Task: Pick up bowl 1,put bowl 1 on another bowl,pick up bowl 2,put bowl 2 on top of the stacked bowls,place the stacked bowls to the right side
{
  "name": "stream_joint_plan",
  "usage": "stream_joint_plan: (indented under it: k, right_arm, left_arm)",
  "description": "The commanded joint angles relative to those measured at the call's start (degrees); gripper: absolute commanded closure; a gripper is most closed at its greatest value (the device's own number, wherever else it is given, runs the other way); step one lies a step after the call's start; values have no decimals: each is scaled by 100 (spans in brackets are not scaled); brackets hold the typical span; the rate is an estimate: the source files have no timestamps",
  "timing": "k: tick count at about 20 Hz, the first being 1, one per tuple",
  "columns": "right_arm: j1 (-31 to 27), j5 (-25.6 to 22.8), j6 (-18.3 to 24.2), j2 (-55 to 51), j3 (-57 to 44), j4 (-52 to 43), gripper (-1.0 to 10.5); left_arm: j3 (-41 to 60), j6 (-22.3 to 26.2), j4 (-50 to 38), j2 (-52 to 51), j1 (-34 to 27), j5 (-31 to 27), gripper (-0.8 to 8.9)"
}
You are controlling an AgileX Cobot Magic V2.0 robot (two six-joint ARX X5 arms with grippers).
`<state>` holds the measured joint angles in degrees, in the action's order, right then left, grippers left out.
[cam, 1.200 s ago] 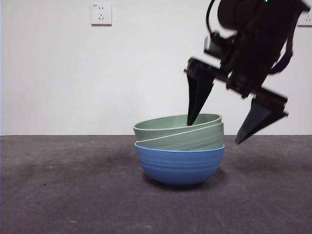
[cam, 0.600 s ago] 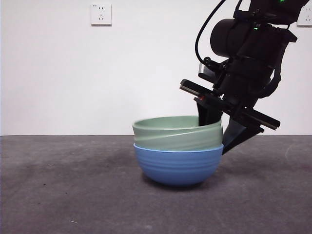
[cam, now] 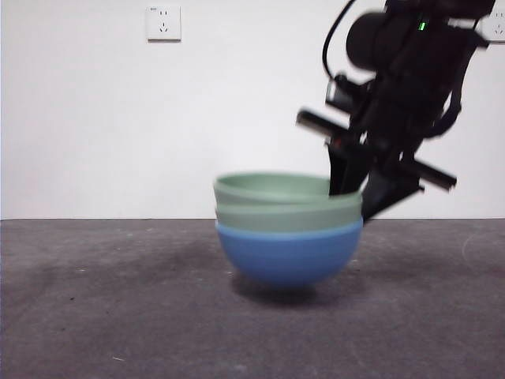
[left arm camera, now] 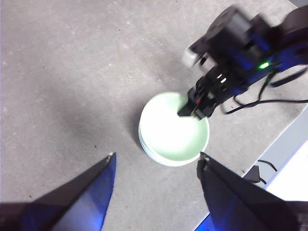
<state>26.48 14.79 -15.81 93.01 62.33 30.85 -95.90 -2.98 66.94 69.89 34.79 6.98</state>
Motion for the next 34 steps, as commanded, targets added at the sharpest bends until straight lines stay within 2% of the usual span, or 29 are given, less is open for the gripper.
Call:
stream_joint_plan:
  k: [1,9,14,24,28,34]
  right_arm:
    - [-232,-9,50,-358,61,-188,959]
    - [-1770,-15,203,-313,192,-348,959]
    - [-2304,-17,243,136,192,-551,959]
    - [-2417,-149,433,647,192,-531,955]
    - [-2420,-144,476,654,192,-444,746]
    - [-2420,-133,509,654,192,-415,748]
  left_arm:
    - [-13,74,7,0,-15,9,526]
    - [-13,70,63,0,-11,55,526]
    - [-13,63,63,0,-7,57,526]
    - [-13,17,68,0,2,55,526]
    - [-13,17,70,0,2,55,526]
    - [-13,17,103,0,2,57,526]
